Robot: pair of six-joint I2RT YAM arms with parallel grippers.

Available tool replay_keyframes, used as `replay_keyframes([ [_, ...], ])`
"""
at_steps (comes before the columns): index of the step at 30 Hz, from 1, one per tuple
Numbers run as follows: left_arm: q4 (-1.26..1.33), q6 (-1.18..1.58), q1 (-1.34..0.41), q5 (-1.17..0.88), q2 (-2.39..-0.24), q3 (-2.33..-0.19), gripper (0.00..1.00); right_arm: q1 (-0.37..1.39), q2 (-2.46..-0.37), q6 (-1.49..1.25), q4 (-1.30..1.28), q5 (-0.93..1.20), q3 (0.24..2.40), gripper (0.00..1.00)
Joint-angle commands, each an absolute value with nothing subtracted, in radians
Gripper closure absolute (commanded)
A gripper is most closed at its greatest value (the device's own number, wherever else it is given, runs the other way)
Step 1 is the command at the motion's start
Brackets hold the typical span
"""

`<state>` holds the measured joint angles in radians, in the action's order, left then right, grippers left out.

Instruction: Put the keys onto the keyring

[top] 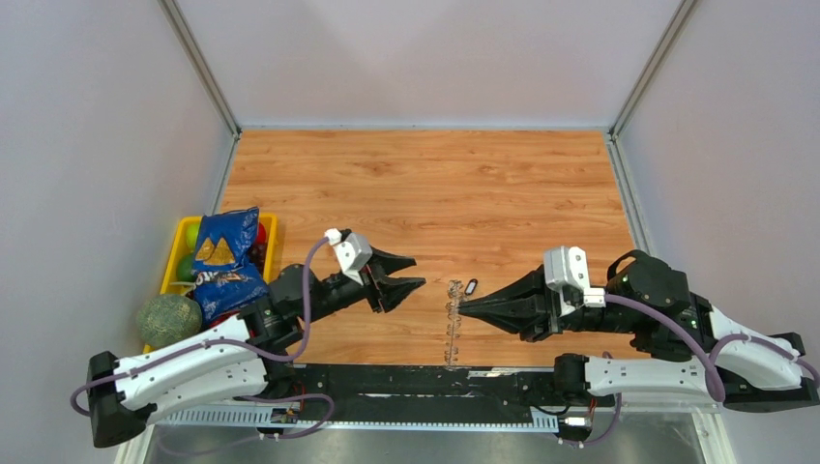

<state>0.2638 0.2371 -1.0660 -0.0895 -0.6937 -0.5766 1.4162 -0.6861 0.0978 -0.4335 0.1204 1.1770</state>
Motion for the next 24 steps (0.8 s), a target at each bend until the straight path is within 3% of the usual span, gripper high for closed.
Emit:
replay_keyframes([
  [1,0.377,0.287,-1.066,0.009,-0.763,-0.504,0.41,1.419,-0.657,0.077,-0.421,0.091,1.185,1.00],
  [4,0.429,0.308,-1.066,0.009,-0.848,-0.475,0.33,1.419,-0.654,0.074,-0.435,0.089,1.190,1.00],
  [11,0.556,0.341,-1.049,-0.115,-1.087,-0.490,0.32,1.419,-0.653,0.063,-0.459,0.094,1.200,1.00],
  [13,0.610,0.365,-1.027,-0.168,-1.165,-0.494,0.33,1.419,-0.651,0.059,-0.472,0.100,1.206,1.00],
  [17,0.731,0.425,-0.955,-0.347,-1.354,-0.525,0.45,1.419,-0.644,0.055,-0.482,0.117,1.210,1.00],
  [24,0.863,0.464,-0.913,-0.518,-1.657,-0.621,0.47,1.419,-0.630,0.052,-0.484,0.142,1.200,1.00],
])
